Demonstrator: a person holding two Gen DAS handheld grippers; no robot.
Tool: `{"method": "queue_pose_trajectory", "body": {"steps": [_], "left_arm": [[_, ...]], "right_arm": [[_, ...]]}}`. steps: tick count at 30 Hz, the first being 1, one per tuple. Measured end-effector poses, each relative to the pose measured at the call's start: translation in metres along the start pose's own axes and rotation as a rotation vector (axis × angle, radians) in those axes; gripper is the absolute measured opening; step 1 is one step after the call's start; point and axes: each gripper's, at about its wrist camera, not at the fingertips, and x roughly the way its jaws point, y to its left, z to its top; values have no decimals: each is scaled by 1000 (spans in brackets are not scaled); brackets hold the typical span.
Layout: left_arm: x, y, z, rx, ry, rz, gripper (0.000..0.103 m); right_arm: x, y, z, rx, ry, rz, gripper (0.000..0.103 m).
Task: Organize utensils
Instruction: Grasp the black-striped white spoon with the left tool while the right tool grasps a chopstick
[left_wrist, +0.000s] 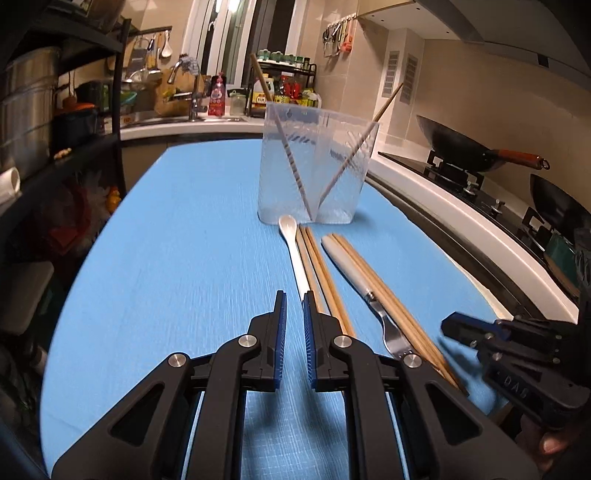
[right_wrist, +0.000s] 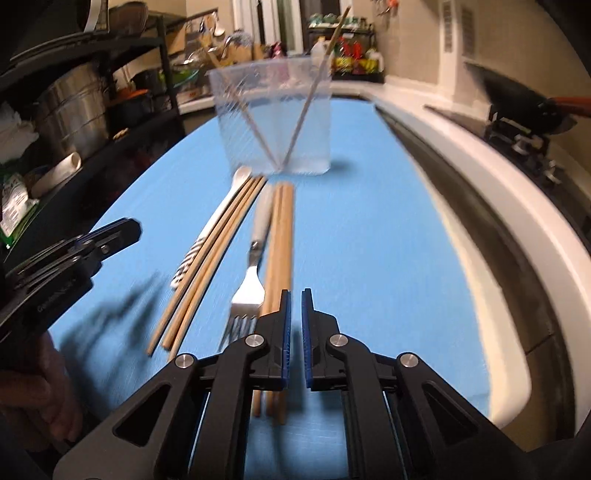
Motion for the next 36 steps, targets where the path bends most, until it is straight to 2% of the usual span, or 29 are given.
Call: {"method": "queue_pose_trajectory", "body": {"steps": [6, 12, 20, 26, 30, 36], "left_arm": [[9, 2, -6, -35, 42, -51, 10], [27, 0, -11, -71, 114, -87, 10], [45, -11, -12, -51, 164, -29, 11], [45, -30, -14, 61, 167, 52, 14], [40, -28, -15, 57, 147, 92, 8], [18, -7, -23, 7, 126, 176, 7]], "right_arm": [[14, 4, -7, -18, 65, -14, 6], [11, 7, -8, -33, 65, -35, 6], [8, -9, -7, 26, 76, -84, 6], [8, -15, -7, 47, 77, -108, 6], [8, -14, -7, 51, 77, -109, 6], [8, -16, -7, 68, 77, -108, 6]]}}
